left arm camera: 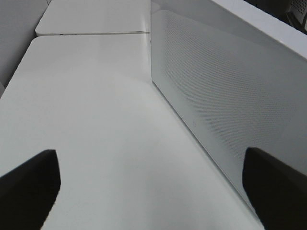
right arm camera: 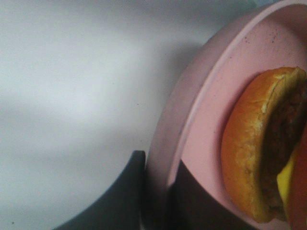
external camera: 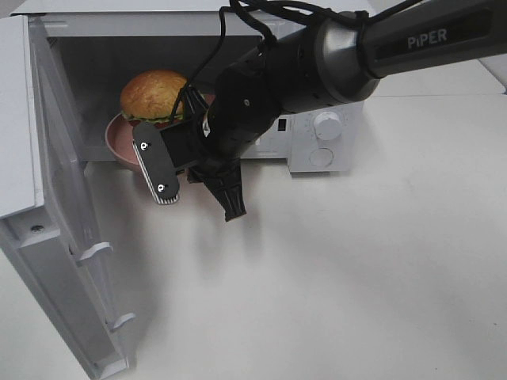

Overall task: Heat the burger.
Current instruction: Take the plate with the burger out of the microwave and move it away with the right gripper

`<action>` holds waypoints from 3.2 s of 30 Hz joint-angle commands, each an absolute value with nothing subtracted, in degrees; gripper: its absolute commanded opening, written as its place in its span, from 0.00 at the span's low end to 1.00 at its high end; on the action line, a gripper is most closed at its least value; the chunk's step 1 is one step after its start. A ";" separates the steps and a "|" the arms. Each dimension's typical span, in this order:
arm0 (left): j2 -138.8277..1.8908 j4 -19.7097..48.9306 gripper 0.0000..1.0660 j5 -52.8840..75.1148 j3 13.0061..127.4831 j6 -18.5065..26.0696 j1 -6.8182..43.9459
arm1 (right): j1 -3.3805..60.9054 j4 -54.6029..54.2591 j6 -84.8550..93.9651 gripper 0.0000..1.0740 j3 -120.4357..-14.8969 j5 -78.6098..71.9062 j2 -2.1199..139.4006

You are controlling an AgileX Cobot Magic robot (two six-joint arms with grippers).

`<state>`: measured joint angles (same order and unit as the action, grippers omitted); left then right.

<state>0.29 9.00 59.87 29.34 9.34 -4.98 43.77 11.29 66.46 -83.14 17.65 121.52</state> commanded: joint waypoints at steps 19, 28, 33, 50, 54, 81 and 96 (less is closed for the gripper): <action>0.86 9.11 0.92 59.82 29.11 9.11 -5.10 | 47.38 14.78 67.72 0.00 -71.79 9.17 112.01; 0.86 9.00 0.92 59.82 29.11 9.11 -5.10 | 46.41 14.95 67.90 0.00 -65.78 4.76 109.09; 0.86 8.94 0.92 59.82 29.11 9.11 -5.10 | 44.86 14.95 70.02 0.00 -62.51 3.95 106.74; 0.86 8.94 0.92 59.82 29.11 9.11 -5.10 | 43.89 14.78 72.02 0.00 -50.48 1.20 97.06; 0.86 8.94 0.92 59.82 29.11 9.11 -5.10 | 43.89 14.50 71.51 0.00 -47.44 0.74 94.19; 0.86 8.94 0.92 59.82 29.11 9.11 -5.10 | 44.00 14.44 65.78 0.00 -27.39 8.48 69.50; 0.86 8.94 0.92 59.82 29.11 9.11 -5.10 | 44.00 29.91 44.00 0.00 -24.01 22.86 56.89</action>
<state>0.29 9.00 59.87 29.34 9.34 -4.98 44.12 23.26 51.39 -23.61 22.92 58.79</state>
